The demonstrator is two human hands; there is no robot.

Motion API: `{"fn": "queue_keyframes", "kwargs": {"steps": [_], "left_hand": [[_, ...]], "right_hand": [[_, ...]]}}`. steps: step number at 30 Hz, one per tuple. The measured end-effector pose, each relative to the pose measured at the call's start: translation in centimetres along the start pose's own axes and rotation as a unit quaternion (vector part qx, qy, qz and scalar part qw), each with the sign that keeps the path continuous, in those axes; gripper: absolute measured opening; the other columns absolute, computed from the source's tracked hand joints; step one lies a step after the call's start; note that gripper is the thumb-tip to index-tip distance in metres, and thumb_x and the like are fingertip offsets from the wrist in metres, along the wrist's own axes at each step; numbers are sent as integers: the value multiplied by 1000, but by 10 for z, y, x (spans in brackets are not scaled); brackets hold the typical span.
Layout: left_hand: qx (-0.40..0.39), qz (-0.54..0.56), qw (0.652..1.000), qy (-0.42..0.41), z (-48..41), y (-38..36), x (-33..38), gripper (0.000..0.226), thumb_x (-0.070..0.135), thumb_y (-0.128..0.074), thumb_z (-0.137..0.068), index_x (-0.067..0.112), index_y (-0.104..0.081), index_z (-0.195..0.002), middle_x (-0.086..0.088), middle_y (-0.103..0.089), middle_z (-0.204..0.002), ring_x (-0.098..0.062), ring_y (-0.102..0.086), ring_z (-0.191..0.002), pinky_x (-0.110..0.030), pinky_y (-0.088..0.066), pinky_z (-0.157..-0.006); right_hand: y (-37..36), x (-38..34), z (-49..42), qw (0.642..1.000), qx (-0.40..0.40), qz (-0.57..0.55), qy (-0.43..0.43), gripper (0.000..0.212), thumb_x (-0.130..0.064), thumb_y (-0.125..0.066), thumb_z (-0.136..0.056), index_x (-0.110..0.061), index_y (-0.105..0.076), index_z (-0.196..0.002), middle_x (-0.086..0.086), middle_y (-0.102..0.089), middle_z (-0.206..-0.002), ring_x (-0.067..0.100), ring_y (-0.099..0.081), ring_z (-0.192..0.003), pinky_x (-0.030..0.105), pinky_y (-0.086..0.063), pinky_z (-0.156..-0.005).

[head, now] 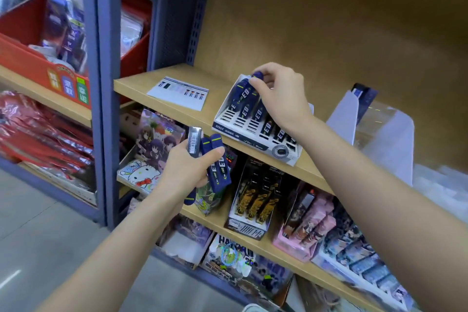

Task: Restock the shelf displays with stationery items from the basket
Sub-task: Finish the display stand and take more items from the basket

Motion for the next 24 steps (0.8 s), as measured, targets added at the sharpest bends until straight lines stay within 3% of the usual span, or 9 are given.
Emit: {"fn": "queue_keyframes", "kwargs": {"steps": [7, 10, 13, 20, 24], "left_hand": [[39, 9, 999, -24, -10, 15, 6, 12, 12, -67, -87, 10, -56, -83, 11, -37, -40, -8, -30, -35, -17, -29, -36], [41, 14, 999, -29, -12, 17, 9, 16, 12, -67, -87, 12, -53, -78, 13, -38, -39, -7, -31, -34, -17, -29, -36], [39, 15, 999, -28, -13, 16, 10, 20, 13, -66, -88, 16, -51, -75, 15, -42, -37, -3, -33, -32, -16, -30, -37], [51, 12, 999, -16, -16, 22, 8, 16, 17, -67, -88, 14, -54, -79, 14, -40, -36, -6, -34, -34, -17, -32, -39], [56, 7, 998, -16, -16, 25, 7, 11, 17, -67, -87, 15, -58, -82, 15, -42, -35, -4, -39, -33, -13, -33, -37]], "right_hand": [[-12, 5, -14, 993, -77, 84, 25, 12, -23, -59, -92, -18, -70, -93, -6, -60, -77, 20, -55, -93, 30, -40, -78], [-10, 2, -19, 991, -99, 83, 27, 14, -23, -60, -91, -16, -72, -96, -5, -61, -77, 14, -55, -83, 21, -35, -69], [-12, 1, -22, 989, -114, 92, 33, 16, -25, -61, -90, -16, -70, -100, -2, -63, -78, 15, -57, -80, 21, -39, -70], [-15, 3, -25, 996, -49, 76, 13, 10, -22, -60, -92, -18, -67, -97, -14, -54, -67, 4, -50, -65, 4, -36, -56], [-18, 5, -25, 991, -94, 97, 4, 14, -23, -61, -91, -17, -69, -100, -6, -61, -73, 10, -55, -72, 20, -38, -62]]}}
Point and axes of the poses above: each hand's wrist, its own z-axis away from the middle knuckle, its own y-axis out of the back of the hand, x = y × z, the point moved 2 cm from there along -z, towards the middle knuckle
